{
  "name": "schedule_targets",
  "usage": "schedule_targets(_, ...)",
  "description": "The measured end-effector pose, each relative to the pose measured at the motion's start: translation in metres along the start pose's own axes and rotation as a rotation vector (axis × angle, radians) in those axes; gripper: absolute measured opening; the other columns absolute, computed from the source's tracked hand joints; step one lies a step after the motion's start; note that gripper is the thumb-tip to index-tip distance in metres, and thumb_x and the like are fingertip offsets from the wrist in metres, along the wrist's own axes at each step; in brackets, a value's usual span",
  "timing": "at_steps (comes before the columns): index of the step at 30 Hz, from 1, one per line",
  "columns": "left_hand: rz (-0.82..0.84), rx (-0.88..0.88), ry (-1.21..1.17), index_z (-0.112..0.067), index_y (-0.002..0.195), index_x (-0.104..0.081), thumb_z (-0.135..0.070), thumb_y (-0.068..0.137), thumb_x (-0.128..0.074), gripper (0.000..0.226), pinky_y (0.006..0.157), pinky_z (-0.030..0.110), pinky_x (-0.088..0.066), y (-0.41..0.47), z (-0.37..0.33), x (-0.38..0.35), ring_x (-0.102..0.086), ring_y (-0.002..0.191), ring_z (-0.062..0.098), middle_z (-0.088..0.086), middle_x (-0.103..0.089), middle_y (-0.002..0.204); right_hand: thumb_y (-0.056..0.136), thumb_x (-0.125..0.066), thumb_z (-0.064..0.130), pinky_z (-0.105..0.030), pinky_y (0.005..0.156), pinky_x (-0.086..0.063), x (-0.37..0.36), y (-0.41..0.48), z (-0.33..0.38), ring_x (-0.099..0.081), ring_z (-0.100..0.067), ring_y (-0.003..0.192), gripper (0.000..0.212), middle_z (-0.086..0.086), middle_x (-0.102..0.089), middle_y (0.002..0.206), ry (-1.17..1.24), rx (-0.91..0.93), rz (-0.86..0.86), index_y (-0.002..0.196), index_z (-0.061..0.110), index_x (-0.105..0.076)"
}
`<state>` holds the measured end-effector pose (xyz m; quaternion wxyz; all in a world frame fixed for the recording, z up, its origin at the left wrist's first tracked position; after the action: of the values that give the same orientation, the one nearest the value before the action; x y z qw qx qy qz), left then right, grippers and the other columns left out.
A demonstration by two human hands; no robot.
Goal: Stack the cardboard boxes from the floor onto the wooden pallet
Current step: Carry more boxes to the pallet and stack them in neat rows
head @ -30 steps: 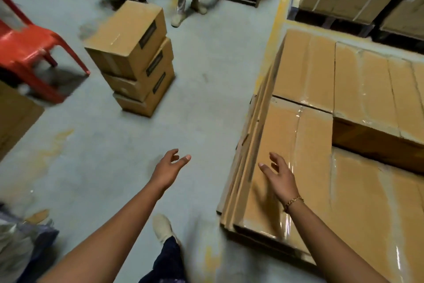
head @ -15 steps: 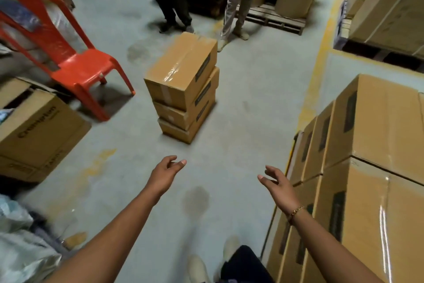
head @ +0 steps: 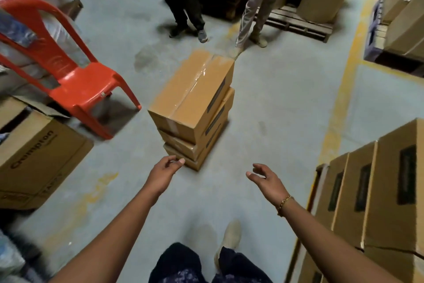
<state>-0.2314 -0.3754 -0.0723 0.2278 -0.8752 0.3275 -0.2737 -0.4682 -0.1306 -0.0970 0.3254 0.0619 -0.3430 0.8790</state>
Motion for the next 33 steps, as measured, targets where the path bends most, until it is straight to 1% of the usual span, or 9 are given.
schedule_targets(6, 0.004, 0.013, 0.010, -0.025, 0.138, -0.058, -0.050, 0.097, -0.066, 0.049, 0.110, 0.047, -0.046, 0.089, -0.043, 0.026, -0.056, 0.129, 0.024, 0.004, -0.061, 0.137, 0.097, -0.068, 0.041, -0.028, 0.096, -0.039, -0.028, 0.092, 0.072, -0.055, -0.012, 0.118, 0.054, 0.002, -0.056, 0.143, -0.003, -0.005, 0.053, 0.145, 0.022, -0.053)
schedule_targets(11, -0.001, 0.028, 0.058, -0.022, 0.139, -0.059, -0.047, 0.097, -0.067, 0.050, 0.101, 0.033, -0.042, 0.189, -0.061, 0.059, -0.054, 0.123, 0.017, -0.001, -0.060, 0.135, 0.097, -0.067, 0.043, -0.029, 0.100, -0.040, -0.075, 0.173, 0.102, -0.053, -0.013, 0.123, 0.053, 0.003, -0.056, 0.140, 0.043, -0.089, 0.050, 0.144, 0.024, -0.052)
schedule_targets(15, 0.013, 0.038, 0.151, -0.020, 0.141, -0.058, -0.046, 0.096, -0.069, 0.053, 0.098, 0.031, -0.040, 0.286, -0.077, 0.087, -0.055, 0.122, 0.018, 0.003, -0.060, 0.140, 0.097, -0.066, 0.044, -0.039, 0.108, -0.045, -0.115, 0.237, 0.122, -0.055, -0.019, 0.128, 0.053, 0.002, -0.056, 0.139, 0.092, -0.179, 0.005, 0.144, 0.024, -0.051)
schedule_targets(17, 0.022, 0.036, 0.221, -0.019, 0.143, -0.056, -0.047, 0.096, -0.069, 0.056, 0.102, 0.033, -0.040, 0.335, -0.084, 0.098, -0.054, 0.127, 0.022, 0.005, -0.054, 0.146, 0.097, -0.065, 0.045, -0.042, 0.108, -0.046, -0.133, 0.269, 0.129, -0.056, -0.021, 0.129, 0.055, 0.000, -0.057, 0.140, 0.111, -0.235, -0.028, 0.145, 0.024, -0.050)
schedule_targets(20, 0.026, 0.025, 0.326, -0.018, 0.147, -0.052, -0.055, 0.091, -0.069, 0.069, 0.116, 0.046, -0.037, 0.406, -0.091, 0.109, -0.046, 0.140, 0.030, 0.009, -0.048, 0.153, 0.097, -0.064, 0.047, -0.039, 0.110, -0.042, -0.157, 0.314, 0.138, -0.052, -0.021, 0.133, 0.062, -0.001, -0.052, 0.148, 0.148, -0.306, -0.079, 0.150, 0.023, -0.044)
schedule_targets(24, 0.037, 0.043, 0.448, -0.015, 0.155, -0.041, -0.059, 0.091, -0.068, 0.082, 0.117, 0.048, -0.035, 0.485, -0.087, 0.116, -0.040, 0.145, 0.035, 0.012, -0.043, 0.158, 0.098, -0.061, 0.050, -0.038, 0.110, -0.036, -0.185, 0.366, 0.136, -0.043, -0.027, 0.144, 0.074, -0.005, -0.039, 0.161, 0.211, -0.384, -0.143, 0.159, 0.021, -0.030)
schedule_targets(28, 0.145, 0.087, 0.364, -0.021, 0.144, -0.049, -0.059, 0.088, -0.073, 0.072, 0.096, 0.037, -0.045, 0.530, -0.070, 0.107, -0.059, 0.121, 0.028, 0.005, -0.059, 0.140, 0.094, -0.060, 0.062, -0.041, 0.112, -0.037, -0.209, 0.399, 0.121, -0.042, -0.029, 0.145, 0.085, -0.003, -0.037, 0.163, 0.305, -0.451, -0.163, 0.161, 0.022, -0.026)
schedule_targets(31, 0.210, 0.100, 0.321, -0.029, 0.141, -0.055, -0.065, 0.080, -0.077, 0.074, 0.095, 0.036, -0.049, 0.553, -0.058, 0.105, -0.065, 0.112, 0.020, -0.005, -0.068, 0.128, 0.080, -0.063, 0.073, -0.047, 0.109, -0.046, -0.223, 0.412, 0.109, -0.055, -0.028, 0.132, 0.087, 0.002, -0.056, 0.146, 0.368, -0.449, -0.189, 0.152, 0.029, -0.042)
schedule_targets(33, 0.217, 0.082, 0.318, -0.032, 0.138, -0.058, -0.067, 0.073, -0.081, 0.077, 0.097, 0.039, -0.053, 0.561, -0.051, 0.107, -0.068, 0.111, 0.018, -0.008, -0.070, 0.124, 0.076, -0.063, 0.074, -0.050, 0.107, -0.048, -0.228, 0.416, 0.105, -0.058, -0.026, 0.125, 0.088, 0.002, -0.059, 0.142, 0.405, -0.442, -0.212, 0.150, 0.031, -0.044)
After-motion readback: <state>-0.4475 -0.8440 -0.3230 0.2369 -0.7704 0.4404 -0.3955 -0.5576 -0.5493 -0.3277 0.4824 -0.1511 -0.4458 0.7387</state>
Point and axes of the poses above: each hand's wrist, its own y-axis towards the middle knuckle, its own x-axis out of the back of the hand, z = x × y, the point moved 7 cm from there along y, towards the middle knuckle
